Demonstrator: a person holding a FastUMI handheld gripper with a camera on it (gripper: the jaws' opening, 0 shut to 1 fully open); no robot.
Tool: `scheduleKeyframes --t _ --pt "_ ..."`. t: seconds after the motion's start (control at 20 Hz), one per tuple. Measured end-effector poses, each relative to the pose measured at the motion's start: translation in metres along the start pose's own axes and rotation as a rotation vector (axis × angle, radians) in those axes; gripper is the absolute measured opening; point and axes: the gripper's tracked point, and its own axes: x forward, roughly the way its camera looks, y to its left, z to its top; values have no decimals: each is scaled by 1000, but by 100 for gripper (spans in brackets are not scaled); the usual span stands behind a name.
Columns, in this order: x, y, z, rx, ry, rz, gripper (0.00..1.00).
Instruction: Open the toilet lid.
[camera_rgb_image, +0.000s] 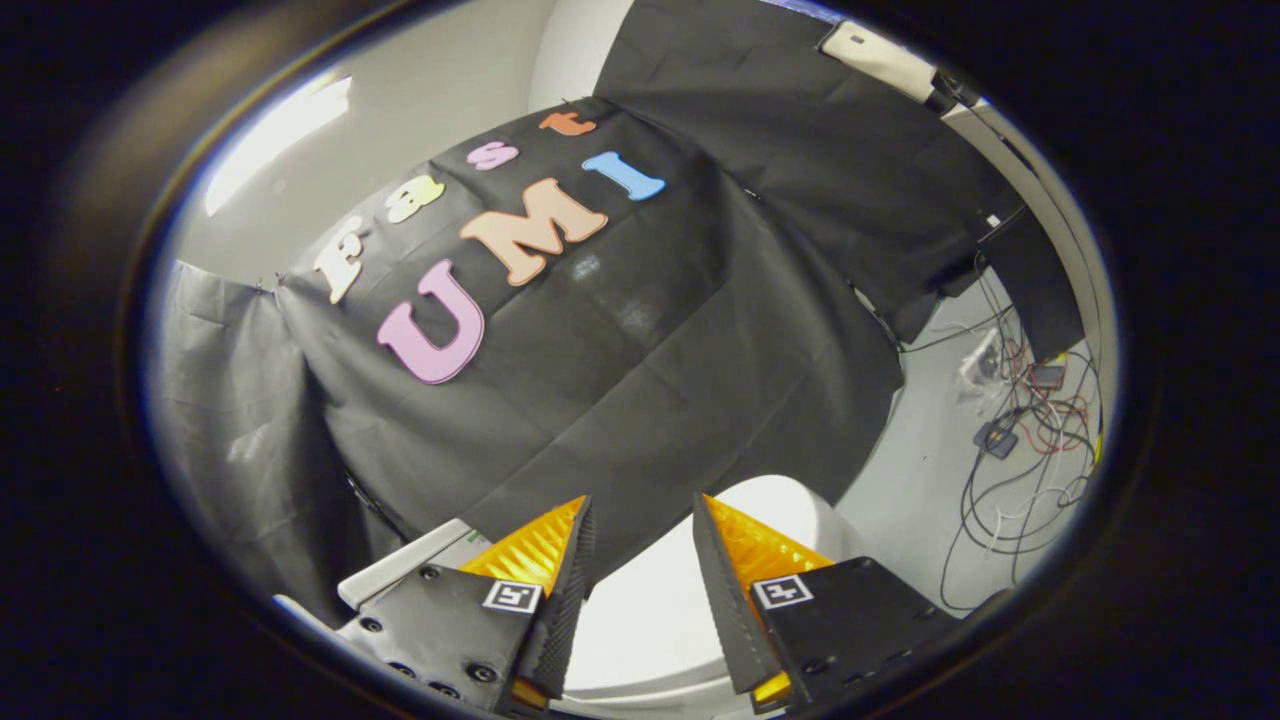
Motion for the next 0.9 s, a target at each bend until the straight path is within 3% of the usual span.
scheduleKeyframes --t 0.4,0.9 --pt "-1 -19 -10 86 -1 -55 62" --pt "-13 -49 -29 317 -91 -151 62"
